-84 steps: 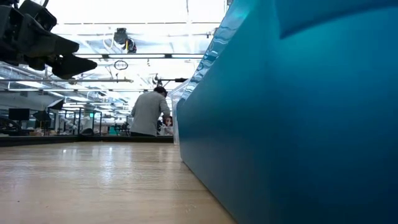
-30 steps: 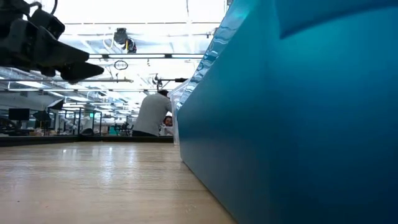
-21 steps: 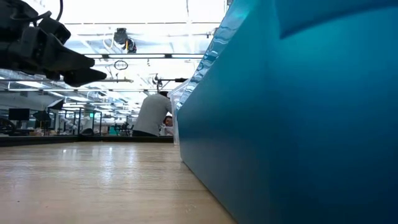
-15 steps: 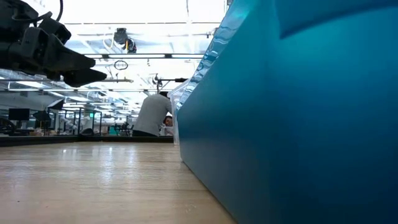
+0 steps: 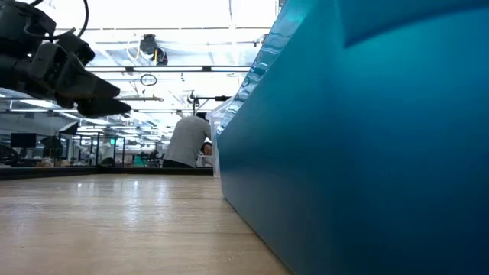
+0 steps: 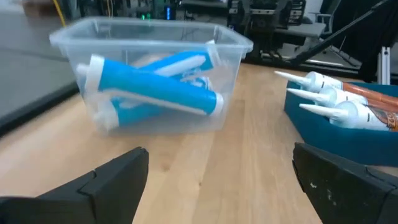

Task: Sort silicone sealant tubes
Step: Return to Home Position

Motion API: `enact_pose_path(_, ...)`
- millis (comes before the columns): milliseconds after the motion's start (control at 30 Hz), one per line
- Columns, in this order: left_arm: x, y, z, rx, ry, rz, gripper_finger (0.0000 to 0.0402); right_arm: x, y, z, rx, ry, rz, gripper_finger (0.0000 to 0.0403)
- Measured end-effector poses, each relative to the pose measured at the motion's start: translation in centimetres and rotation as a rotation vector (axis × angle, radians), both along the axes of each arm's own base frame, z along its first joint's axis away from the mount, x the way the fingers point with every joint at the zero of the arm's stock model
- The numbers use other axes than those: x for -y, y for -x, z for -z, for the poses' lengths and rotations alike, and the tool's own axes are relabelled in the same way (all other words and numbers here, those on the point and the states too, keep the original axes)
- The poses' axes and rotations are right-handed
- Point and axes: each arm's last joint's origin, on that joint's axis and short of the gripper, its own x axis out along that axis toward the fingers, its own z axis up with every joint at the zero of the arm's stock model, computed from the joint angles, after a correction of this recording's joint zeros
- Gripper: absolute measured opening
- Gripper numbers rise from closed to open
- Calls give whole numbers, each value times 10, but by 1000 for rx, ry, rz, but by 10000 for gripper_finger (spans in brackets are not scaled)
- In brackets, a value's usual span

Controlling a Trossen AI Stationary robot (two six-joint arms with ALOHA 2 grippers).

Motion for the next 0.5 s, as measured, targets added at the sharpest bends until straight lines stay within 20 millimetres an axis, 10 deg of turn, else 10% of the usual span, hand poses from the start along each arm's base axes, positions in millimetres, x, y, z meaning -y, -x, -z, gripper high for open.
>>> enact_pose_path(500,0,-1,2,5,156,-35,392,0,-3,4,-52,71,-5,254)
